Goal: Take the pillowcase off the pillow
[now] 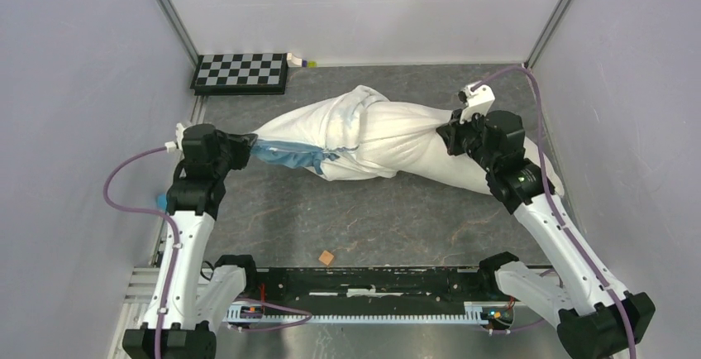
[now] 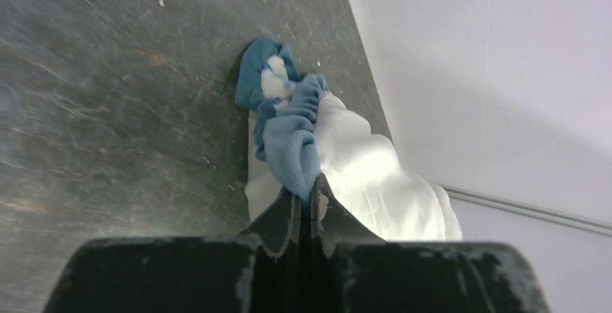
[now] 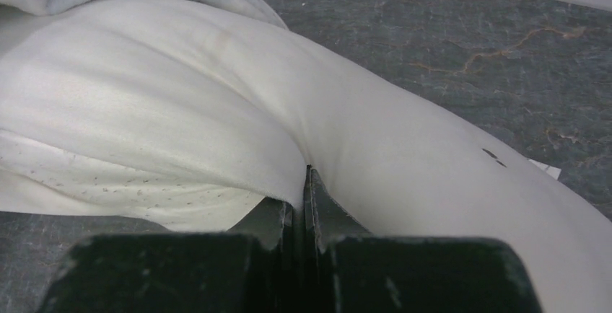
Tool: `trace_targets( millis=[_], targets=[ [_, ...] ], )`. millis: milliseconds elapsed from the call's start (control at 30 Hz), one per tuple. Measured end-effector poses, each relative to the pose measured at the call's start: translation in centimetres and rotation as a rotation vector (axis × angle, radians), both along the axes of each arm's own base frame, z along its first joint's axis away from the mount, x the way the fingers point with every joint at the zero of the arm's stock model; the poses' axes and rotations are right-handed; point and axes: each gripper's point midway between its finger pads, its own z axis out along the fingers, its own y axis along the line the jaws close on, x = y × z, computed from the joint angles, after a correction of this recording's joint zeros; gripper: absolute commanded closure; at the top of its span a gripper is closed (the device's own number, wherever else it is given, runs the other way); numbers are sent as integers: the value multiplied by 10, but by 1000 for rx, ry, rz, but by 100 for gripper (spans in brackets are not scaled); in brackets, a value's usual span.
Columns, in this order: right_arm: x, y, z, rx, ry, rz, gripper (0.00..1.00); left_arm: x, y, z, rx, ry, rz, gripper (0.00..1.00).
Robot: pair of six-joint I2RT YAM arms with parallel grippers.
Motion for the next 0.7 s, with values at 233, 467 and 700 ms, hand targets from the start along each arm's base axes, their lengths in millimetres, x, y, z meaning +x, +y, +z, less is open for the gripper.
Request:
trace_targets(
  millis=[233, 467, 700],
  targets=[
    [-12, -10, 12, 31, -57, -50, 100, -15, 20, 16, 161, -14, 35, 98],
    [-13, -13, 17, 44, -82, -67, 100, -20, 30, 18, 231, -3, 50, 98],
    [-11, 3, 10, 54, -70, 40, 100, -11, 20, 20, 227, -64, -26, 86]
  ],
)
